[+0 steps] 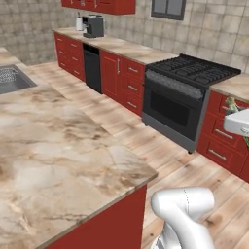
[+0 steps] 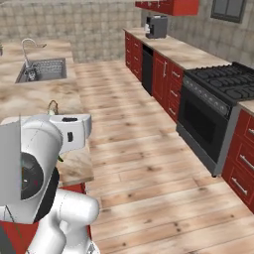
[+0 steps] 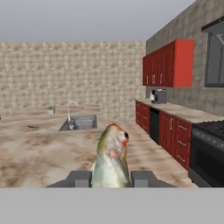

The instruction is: Retrieve the fish from the fridge and place it on the cutting board.

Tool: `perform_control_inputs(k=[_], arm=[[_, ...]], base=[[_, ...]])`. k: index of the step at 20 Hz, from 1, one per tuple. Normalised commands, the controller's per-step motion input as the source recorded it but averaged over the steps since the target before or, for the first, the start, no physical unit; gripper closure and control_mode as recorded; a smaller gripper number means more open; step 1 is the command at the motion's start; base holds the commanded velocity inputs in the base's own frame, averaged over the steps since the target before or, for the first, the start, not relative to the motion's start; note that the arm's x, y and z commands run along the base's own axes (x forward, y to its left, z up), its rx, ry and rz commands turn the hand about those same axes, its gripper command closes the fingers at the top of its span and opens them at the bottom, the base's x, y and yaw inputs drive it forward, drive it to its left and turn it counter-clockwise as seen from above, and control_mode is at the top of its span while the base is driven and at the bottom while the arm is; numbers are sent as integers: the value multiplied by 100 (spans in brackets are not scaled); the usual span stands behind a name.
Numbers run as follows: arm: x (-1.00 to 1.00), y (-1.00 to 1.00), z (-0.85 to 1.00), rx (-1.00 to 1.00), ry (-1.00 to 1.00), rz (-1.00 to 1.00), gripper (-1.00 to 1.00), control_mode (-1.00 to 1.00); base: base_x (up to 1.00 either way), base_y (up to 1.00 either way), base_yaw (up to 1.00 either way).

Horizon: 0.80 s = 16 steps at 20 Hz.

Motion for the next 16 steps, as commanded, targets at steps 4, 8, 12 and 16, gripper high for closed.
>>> perform_control_inputs(k=[4,8,12,16], arm=[[0,0,0,0,0,0,100,100],[0,0,0,0,0,0,100,100],[0,0,0,0,0,0,100,100],[0,0,0,0,0,0,100,100]], base=[[100,-76,-4],[100,9,-1],[100,-19,-36],[34,-49,-88]])
